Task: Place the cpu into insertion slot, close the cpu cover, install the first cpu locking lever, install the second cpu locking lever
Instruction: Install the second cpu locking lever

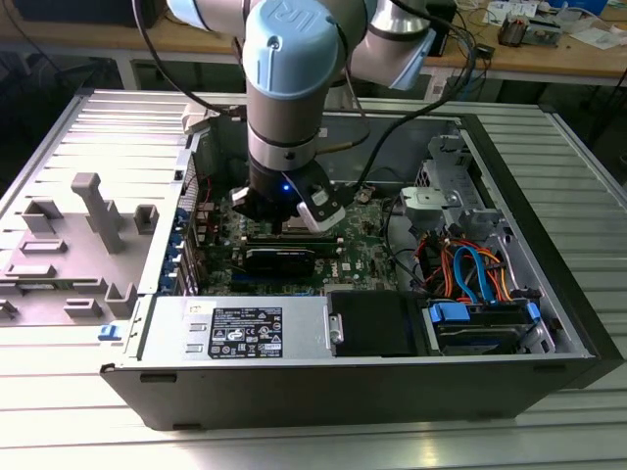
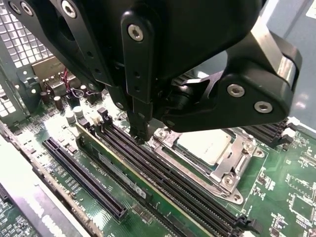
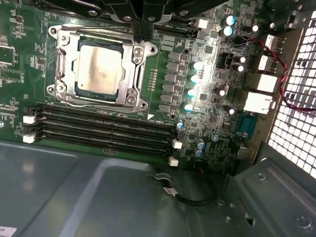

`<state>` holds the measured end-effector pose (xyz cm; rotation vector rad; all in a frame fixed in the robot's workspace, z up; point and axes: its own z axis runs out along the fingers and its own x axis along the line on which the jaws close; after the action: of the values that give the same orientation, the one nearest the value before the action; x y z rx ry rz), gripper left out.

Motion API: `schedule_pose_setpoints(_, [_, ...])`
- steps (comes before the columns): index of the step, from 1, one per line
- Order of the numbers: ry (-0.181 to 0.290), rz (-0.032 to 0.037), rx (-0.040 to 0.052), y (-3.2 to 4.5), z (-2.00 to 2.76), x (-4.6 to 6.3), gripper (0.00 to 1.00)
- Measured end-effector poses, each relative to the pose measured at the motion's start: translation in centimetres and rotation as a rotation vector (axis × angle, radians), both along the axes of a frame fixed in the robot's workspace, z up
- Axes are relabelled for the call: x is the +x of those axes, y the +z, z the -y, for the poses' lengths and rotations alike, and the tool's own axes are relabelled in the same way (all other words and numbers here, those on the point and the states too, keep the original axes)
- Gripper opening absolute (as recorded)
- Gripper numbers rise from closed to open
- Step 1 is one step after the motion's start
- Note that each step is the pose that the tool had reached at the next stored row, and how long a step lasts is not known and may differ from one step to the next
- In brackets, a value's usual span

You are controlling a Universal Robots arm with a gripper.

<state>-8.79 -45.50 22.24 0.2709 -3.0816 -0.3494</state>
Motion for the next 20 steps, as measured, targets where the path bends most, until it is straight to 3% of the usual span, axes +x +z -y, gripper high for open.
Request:
schedule_pose_setpoints(3, [0.0, 0.0001, 0.0119, -0.35, 0.0, -0.3, 0.11])
schedule_pose_setpoints(11, [0.0, 0.0001, 0.0241, -1.52, 0.0, -0.4, 0.11])
schedule_pose_setpoints(20, [0.0, 0.0, 0.0433, -2.09, -0.23, -0.4, 0.11])
